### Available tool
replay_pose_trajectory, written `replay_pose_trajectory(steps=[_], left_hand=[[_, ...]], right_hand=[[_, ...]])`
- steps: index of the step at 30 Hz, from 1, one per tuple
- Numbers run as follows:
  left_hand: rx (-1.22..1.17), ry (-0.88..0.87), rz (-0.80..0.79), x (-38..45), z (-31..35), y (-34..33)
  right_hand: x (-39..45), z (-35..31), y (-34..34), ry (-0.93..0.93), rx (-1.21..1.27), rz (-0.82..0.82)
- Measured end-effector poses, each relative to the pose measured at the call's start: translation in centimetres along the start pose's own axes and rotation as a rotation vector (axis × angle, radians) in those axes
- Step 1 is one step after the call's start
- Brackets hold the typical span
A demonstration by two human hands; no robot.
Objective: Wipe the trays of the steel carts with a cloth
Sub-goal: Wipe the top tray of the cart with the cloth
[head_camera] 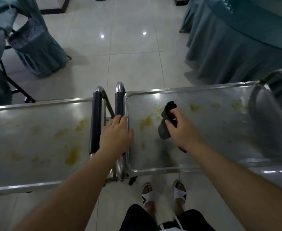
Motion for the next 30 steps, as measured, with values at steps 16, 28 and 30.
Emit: replay_pose_trajectory(steps=[16, 28, 30], left_hand=[[-0.014, -0.015, 0.048, 5.0, -0.3, -3.3], [0.009, 0.011, 0.071, 8.2, -1.2, -5.9], [0.048, 0.02, 0.094, 8.2, -1.3, -6.4]], right_hand=[[-15.6, 5.5, -19.0, 0.415, -0.526, -0.644], [-11.8, 7.0, -22.9, 0.297, -0.561, -0.357], [-11.5, 7.3, -23.4, 0.31, -0.564, -0.29]])
Point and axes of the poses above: each hand's wrist, its own x-axis towards the middle knuckle, its own y-axis out of the back of the hand, z = x × y, the point moved 8 cm from there along x, towards the middle knuckle, and after that the axes turned 7 degrees about z, right-handed, at the moved point
